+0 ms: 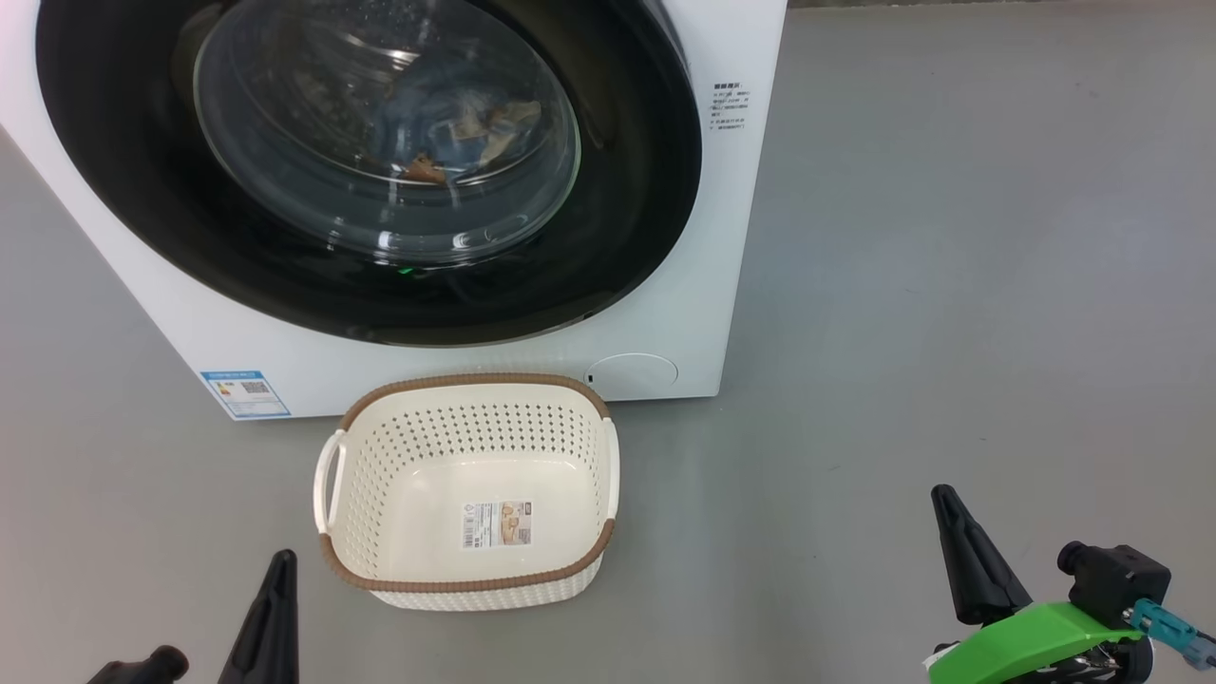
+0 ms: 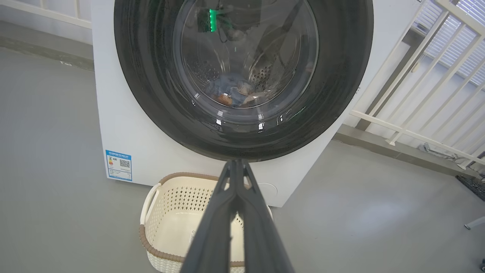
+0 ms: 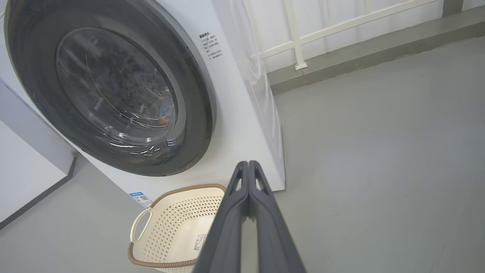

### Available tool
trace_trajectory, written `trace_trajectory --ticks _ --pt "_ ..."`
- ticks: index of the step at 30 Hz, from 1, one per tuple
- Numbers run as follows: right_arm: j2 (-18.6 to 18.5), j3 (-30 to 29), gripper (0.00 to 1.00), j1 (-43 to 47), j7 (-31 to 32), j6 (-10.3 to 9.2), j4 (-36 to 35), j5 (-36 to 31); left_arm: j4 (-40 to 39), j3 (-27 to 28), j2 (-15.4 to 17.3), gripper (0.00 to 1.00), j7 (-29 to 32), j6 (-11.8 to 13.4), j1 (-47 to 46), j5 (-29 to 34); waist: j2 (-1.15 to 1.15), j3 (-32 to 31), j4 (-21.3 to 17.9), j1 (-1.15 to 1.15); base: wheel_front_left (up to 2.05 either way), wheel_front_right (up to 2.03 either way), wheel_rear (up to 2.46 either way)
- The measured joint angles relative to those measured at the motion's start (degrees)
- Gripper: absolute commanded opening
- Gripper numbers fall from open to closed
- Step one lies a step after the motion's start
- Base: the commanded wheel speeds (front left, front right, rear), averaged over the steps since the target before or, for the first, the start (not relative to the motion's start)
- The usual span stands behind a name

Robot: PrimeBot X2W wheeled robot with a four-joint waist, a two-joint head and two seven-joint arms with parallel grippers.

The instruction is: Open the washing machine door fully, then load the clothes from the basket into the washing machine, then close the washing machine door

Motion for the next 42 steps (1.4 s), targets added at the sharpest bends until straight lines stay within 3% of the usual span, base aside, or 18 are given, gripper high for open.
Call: trace_trajectory --ticks 42 --pt "0.6 -3.0 0.00 -0.1 6.6 0.00 0.0 24.9 2.8 2.5 -0.9 0.00 6.0 0.0 -1.9 -24.3 0.00 -1.2 -0.1 0.00 0.00 0.00 0.00"
